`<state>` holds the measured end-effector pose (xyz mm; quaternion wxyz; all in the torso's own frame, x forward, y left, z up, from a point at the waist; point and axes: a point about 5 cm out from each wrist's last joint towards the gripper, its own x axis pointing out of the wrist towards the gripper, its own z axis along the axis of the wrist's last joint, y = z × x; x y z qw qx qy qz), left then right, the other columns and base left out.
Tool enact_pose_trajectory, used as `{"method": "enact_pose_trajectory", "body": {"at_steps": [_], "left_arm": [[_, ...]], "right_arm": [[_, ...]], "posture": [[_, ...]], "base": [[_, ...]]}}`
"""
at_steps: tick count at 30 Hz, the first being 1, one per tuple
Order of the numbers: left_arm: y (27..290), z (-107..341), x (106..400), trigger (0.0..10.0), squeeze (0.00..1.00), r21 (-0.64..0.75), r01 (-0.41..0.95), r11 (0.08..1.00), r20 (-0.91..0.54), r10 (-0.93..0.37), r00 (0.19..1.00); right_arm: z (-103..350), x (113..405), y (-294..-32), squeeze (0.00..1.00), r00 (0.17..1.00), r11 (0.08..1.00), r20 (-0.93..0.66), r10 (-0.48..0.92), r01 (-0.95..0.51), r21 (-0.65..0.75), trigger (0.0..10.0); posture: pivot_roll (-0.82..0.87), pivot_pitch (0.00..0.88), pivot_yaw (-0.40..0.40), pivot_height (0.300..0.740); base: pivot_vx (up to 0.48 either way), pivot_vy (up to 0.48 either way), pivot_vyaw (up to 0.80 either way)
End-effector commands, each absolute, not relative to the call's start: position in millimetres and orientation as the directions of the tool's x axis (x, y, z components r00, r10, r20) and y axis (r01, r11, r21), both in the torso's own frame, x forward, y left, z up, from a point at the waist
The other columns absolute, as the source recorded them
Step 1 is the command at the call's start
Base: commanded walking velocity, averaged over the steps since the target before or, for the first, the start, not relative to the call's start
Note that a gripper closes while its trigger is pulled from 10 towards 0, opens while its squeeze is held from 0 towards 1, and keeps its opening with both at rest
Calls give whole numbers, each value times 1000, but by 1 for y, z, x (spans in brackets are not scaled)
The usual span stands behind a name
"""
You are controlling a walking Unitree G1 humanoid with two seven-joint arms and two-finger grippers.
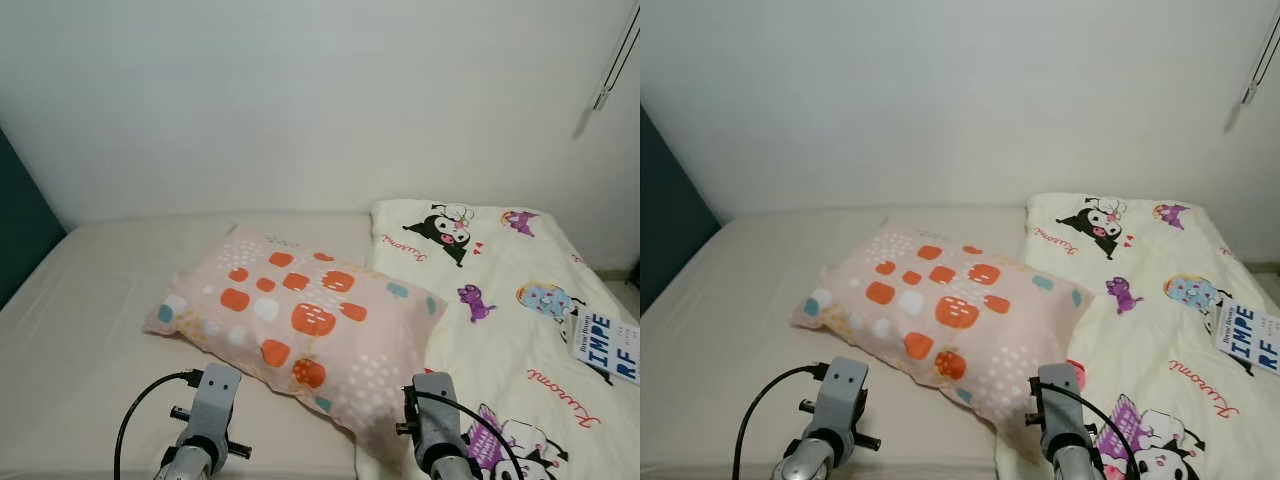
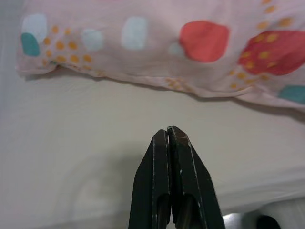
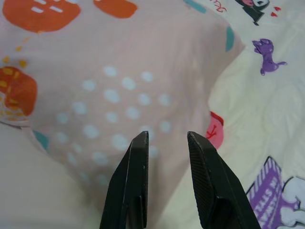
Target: Clean up the room
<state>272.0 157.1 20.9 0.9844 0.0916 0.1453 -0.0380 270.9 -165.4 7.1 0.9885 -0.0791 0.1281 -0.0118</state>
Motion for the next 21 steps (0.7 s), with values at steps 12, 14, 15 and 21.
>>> {"method": "enact_pose_trajectory", "body": {"at_steps": [12, 14, 15, 21], "left_arm": [[160, 21, 270, 10000, 0, 168, 75, 983, -274, -26, 961], [160, 21, 270, 10000, 0, 169, 74, 983, -274, -25, 961], [160, 21, 271, 10000, 0, 170, 74, 983, -274, -25, 961], [158, 23, 271, 10000, 0, 159, 91, 983, -264, -46, 963]], "right_arm": [[3, 268, -162, 0, 963, 989, -267, -38, -2, -148, 10000], [3, 268, -162, 0, 963, 989, -267, -38, -2, -148, 10000], [3, 268, -162, 0, 963, 989, -267, -38, -1, -147, 10000], [3, 268, -162, 0, 963, 989, -266, -41, 1, -147, 10000]], "posture": [[28, 116, -8, 740], [27, 115, -6, 740], [27, 115, -6, 740], [27, 114, -5, 740]], "base": [[0, 0, 0], [0, 0, 0], [0, 0, 0], [0, 320, 0]]}}
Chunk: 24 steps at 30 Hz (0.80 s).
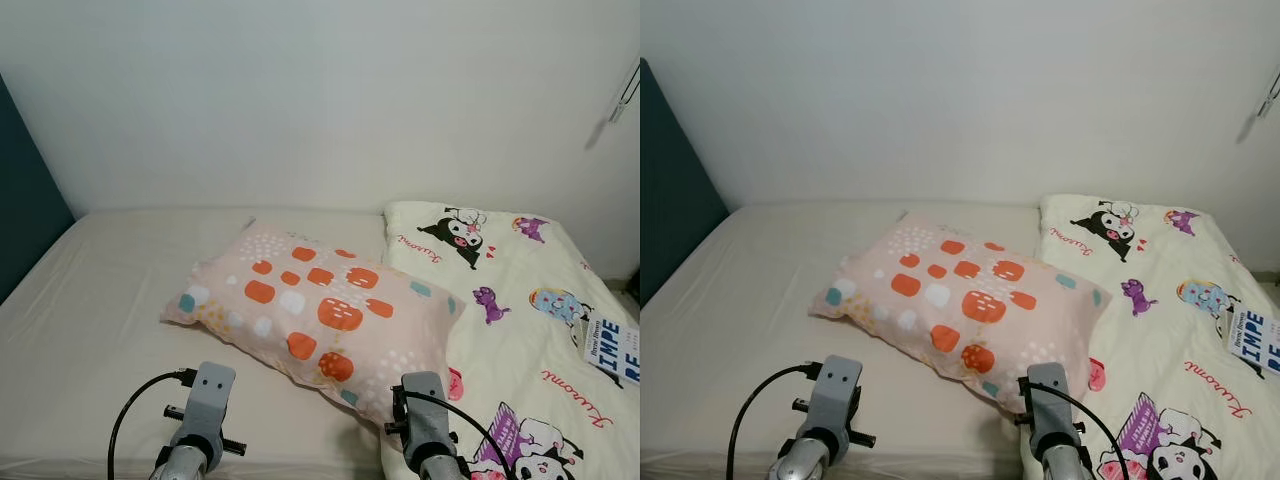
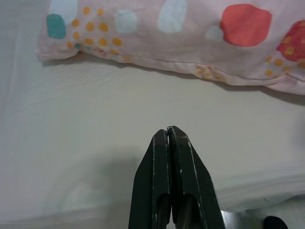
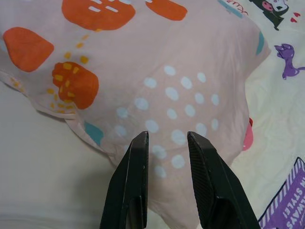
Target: Clean up the room
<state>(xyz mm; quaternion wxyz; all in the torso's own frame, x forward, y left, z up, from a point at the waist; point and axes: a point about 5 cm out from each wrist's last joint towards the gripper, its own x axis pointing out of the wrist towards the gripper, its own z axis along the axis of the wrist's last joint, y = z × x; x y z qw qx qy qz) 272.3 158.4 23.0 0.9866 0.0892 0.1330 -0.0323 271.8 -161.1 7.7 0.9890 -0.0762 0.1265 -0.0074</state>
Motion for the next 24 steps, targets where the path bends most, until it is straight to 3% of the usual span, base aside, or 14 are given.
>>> {"method": "enact_pose_trajectory", "body": {"at_steps": [1, 24], "left_arm": [[158, 24, 272, 10000, 0, 166, 94, 982, -257, -49, 965], [157, 25, 271, 10000, 0, 141, 91, 986, -243, -55, 968]], "right_arm": [[3, 268, -162, 0, 963, 989, -267, -40, 1, -147, 10000], [3, 268, -161, 0, 962, 990, -270, -30, -7, -138, 10000]], "posture": [[28, 114, -6, 740], [27, 95, -8, 740]], "base": [[0, 0, 0], [0, 0, 0]]}}
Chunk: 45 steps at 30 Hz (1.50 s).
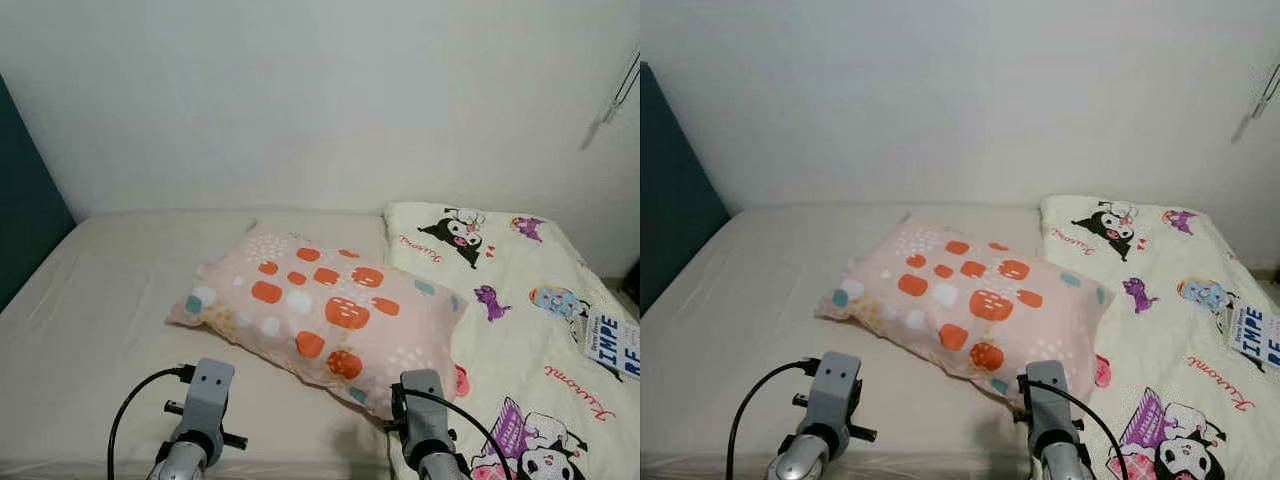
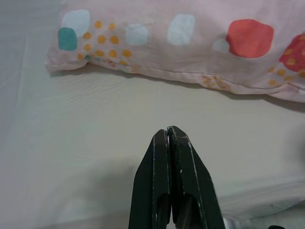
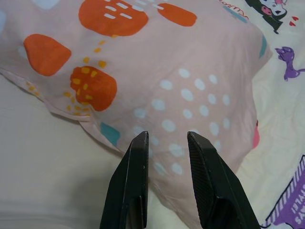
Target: Clean up the room
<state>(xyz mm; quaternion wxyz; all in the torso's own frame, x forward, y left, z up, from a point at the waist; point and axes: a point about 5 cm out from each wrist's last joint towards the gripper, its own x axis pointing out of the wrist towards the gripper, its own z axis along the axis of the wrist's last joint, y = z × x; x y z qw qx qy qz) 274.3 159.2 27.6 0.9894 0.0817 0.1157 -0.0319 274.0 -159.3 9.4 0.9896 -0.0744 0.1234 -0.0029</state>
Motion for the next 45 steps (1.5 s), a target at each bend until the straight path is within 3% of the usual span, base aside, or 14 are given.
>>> {"method": "enact_pose_trajectory", "body": {"at_steps": [1, 22, 37, 45], "left_arm": [[156, 24, 270, 10000, 0, 144, 94, 985, -245, -57, 968], [153, 26, 269, 10000, 0, 127, 115, 985, -216, -85, 973], [154, 28, 269, 10000, 0, 119, 103, 988, -195, -78, 978], [158, 27, 268, 10000, 0, 109, 73, 991, -202, -49, 978]], "right_arm": [[3, 268, -161, 0, 962, 991, -271, -30, -7, -137, 10000], [3, 267, -166, 0, 962, 991, -269, -35, -2, -136, 10000], [3, 266, -166, 0, 962, 992, -270, -28, -7, -128, 10000], [2, 266, -164, 0, 961, 992, -277, -22, -12, -122, 10000]], "posture": [[27, 95, -8, 740], [19, 92, -13, 740], [17, 96, -20, 740], [20, 98, -23, 740]], "base": [[0, 0, 0], [0, 0, 0], [376, 0, -211], [0, 0, 0]]}}
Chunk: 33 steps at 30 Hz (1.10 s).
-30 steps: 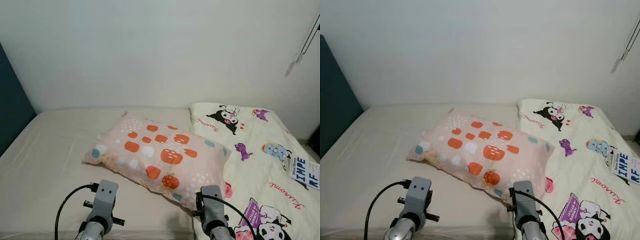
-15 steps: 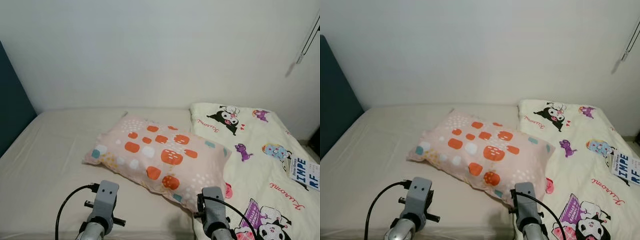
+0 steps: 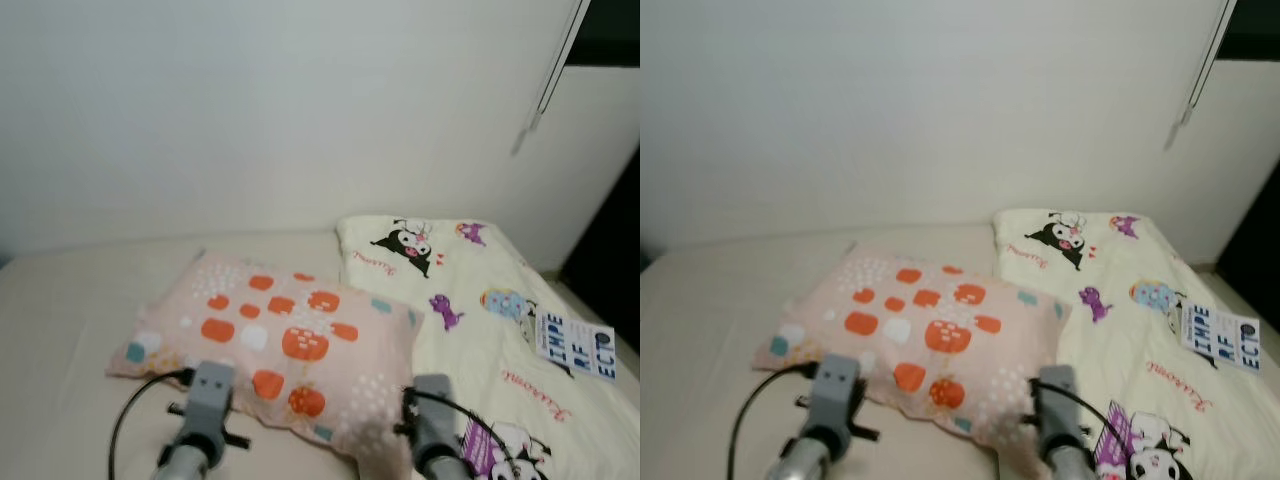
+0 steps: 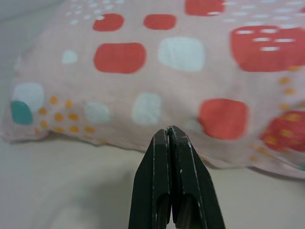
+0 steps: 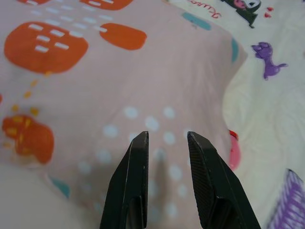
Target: Clean up the room
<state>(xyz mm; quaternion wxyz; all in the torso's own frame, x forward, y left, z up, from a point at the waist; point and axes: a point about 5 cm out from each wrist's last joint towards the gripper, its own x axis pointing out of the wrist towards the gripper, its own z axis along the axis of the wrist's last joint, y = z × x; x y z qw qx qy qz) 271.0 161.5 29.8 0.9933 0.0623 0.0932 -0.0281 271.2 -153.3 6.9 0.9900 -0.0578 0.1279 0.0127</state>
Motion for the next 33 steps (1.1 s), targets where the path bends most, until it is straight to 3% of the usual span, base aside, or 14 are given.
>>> {"method": "enact_pose_trajectory", "body": {"at_steps": [1, 33], "left_arm": [[159, 27, 268, 10000, 0, 111, 69, 991, -202, -46, 978], [157, 32, 272, 10000, 0, 122, 73, 990, -184, -49, 982]], "right_arm": [[2, 266, -164, 0, 960, 992, -278, -22, -13, -123, 10000], [5, 269, -163, 0, 965, 996, -260, -22, -2, -93, 10000]], "posture": [[20, 98, -23, 740], [21, 114, -12, 740]], "base": [[0, 0, 0], [0, 0, 0]]}}
